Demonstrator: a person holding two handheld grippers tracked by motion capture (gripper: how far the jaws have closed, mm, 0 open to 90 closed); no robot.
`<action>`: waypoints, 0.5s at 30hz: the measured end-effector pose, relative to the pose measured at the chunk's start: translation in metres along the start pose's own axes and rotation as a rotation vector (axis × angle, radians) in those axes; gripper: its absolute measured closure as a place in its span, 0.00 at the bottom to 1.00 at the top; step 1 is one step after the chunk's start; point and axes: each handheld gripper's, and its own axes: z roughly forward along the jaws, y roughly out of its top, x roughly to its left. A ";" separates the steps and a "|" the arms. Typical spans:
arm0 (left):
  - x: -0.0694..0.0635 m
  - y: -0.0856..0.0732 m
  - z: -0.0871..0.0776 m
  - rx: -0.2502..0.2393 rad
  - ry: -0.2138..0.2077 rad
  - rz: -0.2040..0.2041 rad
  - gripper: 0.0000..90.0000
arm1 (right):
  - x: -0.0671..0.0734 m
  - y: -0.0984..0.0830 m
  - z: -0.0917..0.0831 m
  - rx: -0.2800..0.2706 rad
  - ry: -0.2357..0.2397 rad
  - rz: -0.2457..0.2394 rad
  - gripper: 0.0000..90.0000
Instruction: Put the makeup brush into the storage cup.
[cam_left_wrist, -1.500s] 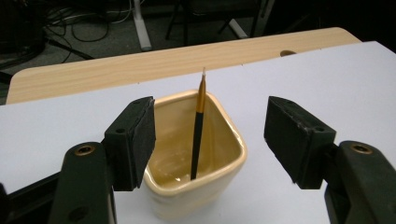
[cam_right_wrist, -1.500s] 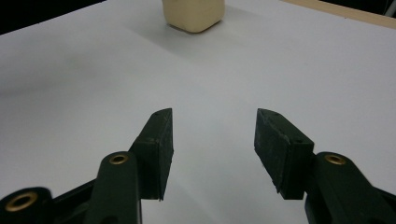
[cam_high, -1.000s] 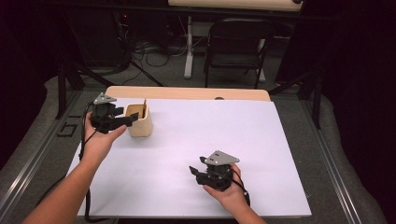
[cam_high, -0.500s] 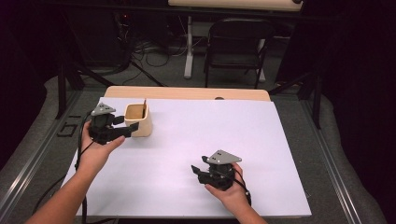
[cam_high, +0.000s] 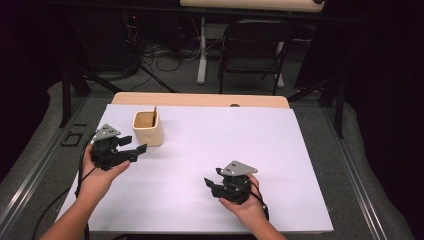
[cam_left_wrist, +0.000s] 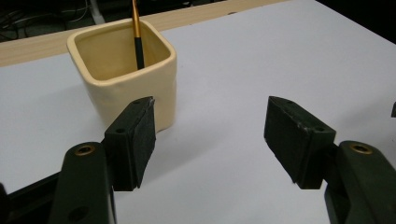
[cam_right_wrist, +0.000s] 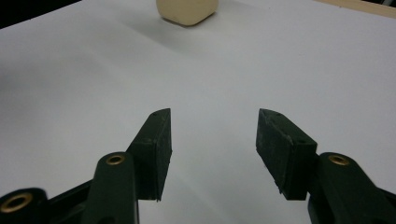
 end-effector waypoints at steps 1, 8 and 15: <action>0.000 -0.003 0.000 -0.002 -0.003 0.002 0.38 | 0.000 0.000 0.000 0.000 -0.002 -0.006 0.50; 0.000 -0.027 -0.004 0.004 -0.016 -0.006 0.38 | -0.004 -0.003 -0.012 -0.009 -0.013 -0.004 0.47; -0.001 -0.048 -0.008 0.009 -0.031 0.014 0.38 | -0.013 -0.016 -0.029 0.005 -0.049 0.006 0.47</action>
